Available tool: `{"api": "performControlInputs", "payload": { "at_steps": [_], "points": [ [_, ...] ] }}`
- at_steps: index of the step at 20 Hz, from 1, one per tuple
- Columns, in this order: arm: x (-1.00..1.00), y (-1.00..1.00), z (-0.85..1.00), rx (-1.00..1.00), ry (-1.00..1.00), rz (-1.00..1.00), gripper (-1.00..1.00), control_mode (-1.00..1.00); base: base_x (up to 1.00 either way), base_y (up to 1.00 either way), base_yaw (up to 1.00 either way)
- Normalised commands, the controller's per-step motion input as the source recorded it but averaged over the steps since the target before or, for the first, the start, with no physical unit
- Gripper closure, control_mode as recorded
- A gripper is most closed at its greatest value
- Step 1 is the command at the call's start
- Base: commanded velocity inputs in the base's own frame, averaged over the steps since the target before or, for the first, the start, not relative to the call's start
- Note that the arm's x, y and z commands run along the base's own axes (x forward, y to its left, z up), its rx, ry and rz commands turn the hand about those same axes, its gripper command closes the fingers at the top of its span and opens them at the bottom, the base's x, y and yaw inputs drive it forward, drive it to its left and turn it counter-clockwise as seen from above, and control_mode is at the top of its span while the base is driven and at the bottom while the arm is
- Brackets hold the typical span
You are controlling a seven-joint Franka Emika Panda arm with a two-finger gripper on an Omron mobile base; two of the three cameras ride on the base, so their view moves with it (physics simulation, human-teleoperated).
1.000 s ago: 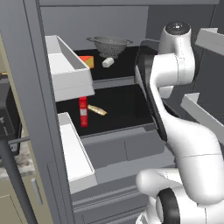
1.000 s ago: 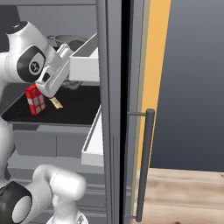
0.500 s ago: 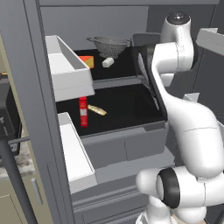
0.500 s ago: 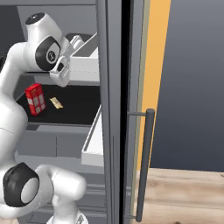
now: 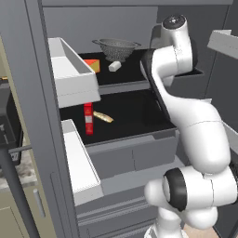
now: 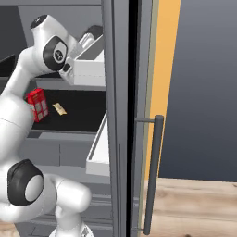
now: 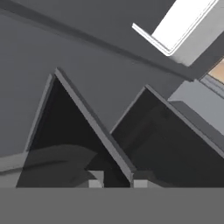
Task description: Place the tupperware on the top shelf of the fridge. Make space for the tupperware among the existing items by rearranging them on the shelves if needed. Close the fridge door when finished.
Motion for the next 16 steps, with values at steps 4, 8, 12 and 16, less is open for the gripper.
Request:
{"api": "performControlInputs", "payload": {
  "at_steps": [4, 8, 12, 16],
  "points": [
    [0.59, -0.02, 0.0, 0.0, -0.11, -0.27, -1.0, -1.0, 0.0, 0.0, 0.0],
    [0.42, 0.0, 0.0, 0.0, -0.08, -0.23, -1.0, -1.0, 0.0, 0.0, 0.0],
    [0.04, 0.12, 0.0, 0.0, -0.11, -0.15, -1.0, -1.0, 0.0, 0.0, 0.0],
    [0.0, 0.43, 0.0, -0.05, -0.15, -0.08, -1.0, -1.0, 0.0, 0.0, 0.0]
  ]
}}
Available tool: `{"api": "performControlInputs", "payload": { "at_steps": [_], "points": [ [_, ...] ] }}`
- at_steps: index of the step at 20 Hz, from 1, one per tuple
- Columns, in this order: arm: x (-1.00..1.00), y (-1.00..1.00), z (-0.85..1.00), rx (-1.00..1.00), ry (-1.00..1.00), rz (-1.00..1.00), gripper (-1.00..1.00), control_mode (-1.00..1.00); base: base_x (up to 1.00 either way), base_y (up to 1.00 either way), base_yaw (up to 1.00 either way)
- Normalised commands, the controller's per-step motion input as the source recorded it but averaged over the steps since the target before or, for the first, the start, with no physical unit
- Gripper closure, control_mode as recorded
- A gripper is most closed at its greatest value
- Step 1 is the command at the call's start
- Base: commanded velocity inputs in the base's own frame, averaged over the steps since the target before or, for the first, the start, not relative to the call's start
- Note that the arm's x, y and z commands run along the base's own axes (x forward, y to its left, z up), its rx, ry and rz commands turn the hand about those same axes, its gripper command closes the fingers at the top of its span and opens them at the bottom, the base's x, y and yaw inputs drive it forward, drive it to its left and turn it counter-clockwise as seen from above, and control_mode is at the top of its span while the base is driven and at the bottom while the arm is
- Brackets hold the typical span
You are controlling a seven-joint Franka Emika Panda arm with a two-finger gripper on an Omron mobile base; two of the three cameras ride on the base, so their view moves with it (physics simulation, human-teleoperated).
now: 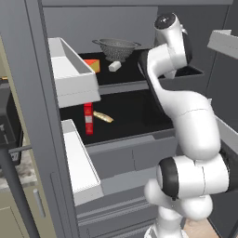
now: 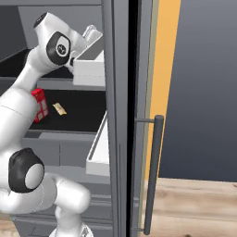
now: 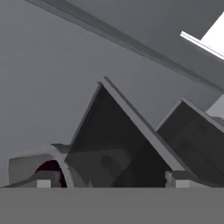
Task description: Place the tupperware on the top shelf of the fridge. Make space for the tupperware among the existing items by rearranging them on the shelves if needed. Close the fridge door when finished.
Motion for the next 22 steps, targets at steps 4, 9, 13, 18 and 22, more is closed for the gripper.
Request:
{"api": "performControlInputs", "payload": {
  "at_steps": [4, 9, 13, 18, 22],
  "points": [
    [-0.1, 0.92, 0.0, -0.15, -0.15, 0.0, -1.0, -1.0, 0.0, 0.0, 0.0],
    [-0.21, 0.95, -0.13, -0.19, -0.22, 0.01, -1.0, -1.0, 0.0, 0.0, 0.0],
    [-0.53, 0.87, -0.37, -0.16, -0.25, 0.01, -1.0, -1.0, 0.0, 0.0, 0.0],
    [-0.95, 0.67, -0.15, -0.02, -0.18, 0.05, -1.0, -1.0, 0.0, 0.0, 0.0],
    [-0.87, 0.01, 0.0, 0.01, 0.0, 0.26, -1.0, -1.0, 0.0, 0.0, 0.0]
  ]
}}
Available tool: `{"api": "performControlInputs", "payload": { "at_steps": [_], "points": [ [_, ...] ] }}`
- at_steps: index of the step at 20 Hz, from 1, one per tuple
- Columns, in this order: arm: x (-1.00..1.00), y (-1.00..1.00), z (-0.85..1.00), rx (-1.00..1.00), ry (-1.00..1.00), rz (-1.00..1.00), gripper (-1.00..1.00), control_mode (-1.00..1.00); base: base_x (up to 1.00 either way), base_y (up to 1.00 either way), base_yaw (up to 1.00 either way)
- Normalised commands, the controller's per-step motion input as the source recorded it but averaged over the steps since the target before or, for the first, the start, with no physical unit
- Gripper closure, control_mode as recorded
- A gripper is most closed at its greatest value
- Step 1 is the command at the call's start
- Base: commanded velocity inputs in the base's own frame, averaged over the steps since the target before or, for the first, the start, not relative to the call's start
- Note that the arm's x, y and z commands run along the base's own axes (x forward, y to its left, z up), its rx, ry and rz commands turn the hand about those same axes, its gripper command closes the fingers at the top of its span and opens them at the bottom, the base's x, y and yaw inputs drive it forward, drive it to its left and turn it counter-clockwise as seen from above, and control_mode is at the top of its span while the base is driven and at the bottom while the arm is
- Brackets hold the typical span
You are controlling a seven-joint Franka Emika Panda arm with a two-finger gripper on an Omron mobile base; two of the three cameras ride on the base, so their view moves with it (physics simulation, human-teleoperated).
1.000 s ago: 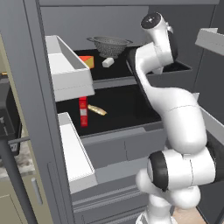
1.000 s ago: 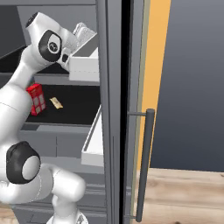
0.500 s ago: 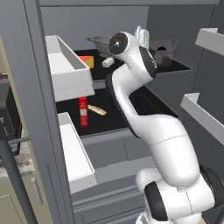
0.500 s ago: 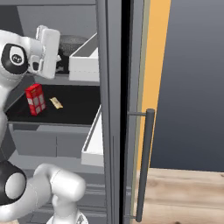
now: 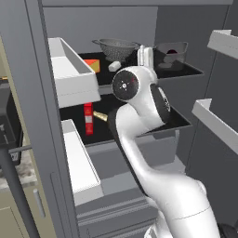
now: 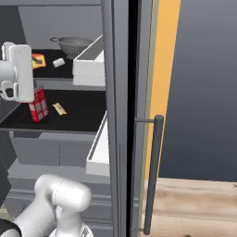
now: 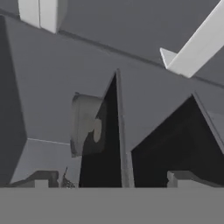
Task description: Place the tupperware on the top shelf of the fridge. Make space for the tupperware among the existing items by rearranging them on the shelves if needed. Close the fridge door when finished.
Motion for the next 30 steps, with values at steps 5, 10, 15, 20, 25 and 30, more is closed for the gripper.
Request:
{"api": "performControlInputs", "payload": {
  "at_steps": [5, 10, 15, 20, 25, 30],
  "points": [
    [-0.62, -0.33, -0.12, 0.04, 0.03, 0.51, -1.0, -1.0, 0.0, 0.0, 0.0],
    [-0.49, -0.19, -0.46, 0.0, 0.08, 0.61, -1.0, -1.0, 0.0, 0.0, 0.0],
    [-0.35, -0.03, -0.06, 0.0, 0.09, 0.28, -1.0, -1.0, 0.0, 0.0, 0.0],
    [-0.15, 0.09, -0.01, -0.04, 0.21, 0.01, -1.0, -1.0, 0.0, 0.0, 0.0],
    [0.02, 0.05, 0.0, -0.03, 0.13, 0.0, -1.0, -1.0, 0.0, 0.0, 0.0],
    [0.06, 0.0, 0.0, 0.0, 0.0, 0.0, -1.0, -1.0, 0.0, 0.0, 0.0]
  ]
}}
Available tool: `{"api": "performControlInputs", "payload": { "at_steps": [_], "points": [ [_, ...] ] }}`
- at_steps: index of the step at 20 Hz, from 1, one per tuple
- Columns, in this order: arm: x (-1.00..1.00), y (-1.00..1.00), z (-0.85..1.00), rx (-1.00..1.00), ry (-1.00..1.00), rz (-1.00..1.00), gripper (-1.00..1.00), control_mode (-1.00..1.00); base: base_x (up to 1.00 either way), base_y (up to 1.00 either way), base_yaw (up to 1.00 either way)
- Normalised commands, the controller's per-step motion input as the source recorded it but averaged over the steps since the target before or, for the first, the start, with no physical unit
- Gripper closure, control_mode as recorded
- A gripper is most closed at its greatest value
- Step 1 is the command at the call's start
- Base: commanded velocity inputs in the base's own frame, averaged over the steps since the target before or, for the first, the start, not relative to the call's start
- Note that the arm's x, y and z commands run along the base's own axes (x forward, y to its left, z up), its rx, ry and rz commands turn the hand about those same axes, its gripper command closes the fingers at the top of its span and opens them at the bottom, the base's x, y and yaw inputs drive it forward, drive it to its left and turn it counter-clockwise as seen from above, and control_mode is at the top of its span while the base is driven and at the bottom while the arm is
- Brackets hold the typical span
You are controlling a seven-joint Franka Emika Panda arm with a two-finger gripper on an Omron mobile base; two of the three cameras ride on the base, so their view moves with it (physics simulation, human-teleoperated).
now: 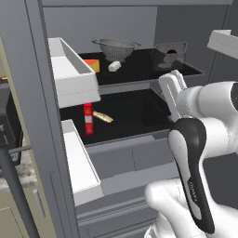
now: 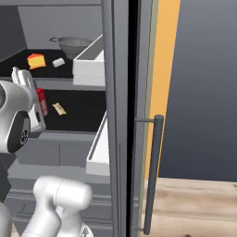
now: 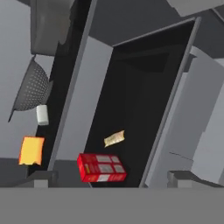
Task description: Place the tupperware on the top shelf of the fridge. Make space for the tupperware among the existing items by rearranging them on the shelves if needed. Close the fridge door when finished.
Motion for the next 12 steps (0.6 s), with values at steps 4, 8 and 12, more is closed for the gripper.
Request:
{"api": "performControlInputs", "payload": {
  "at_steps": [4, 8, 12],
  "points": [
    [0.0, 0.0, 0.0, 0.0, 0.05, 0.0, -1.0, 1.0, -0.09, 0.0, 0.04],
    [0.0, 0.0, 0.0, 0.0, 0.0, 0.0, -1.0, 1.0, -0.43, 0.09, 0.21],
    [0.0, 0.0, 0.0, 0.0, 0.0, 0.0, -1.0, 1.0, -0.54, 0.13, 0.22]
  ]
}}
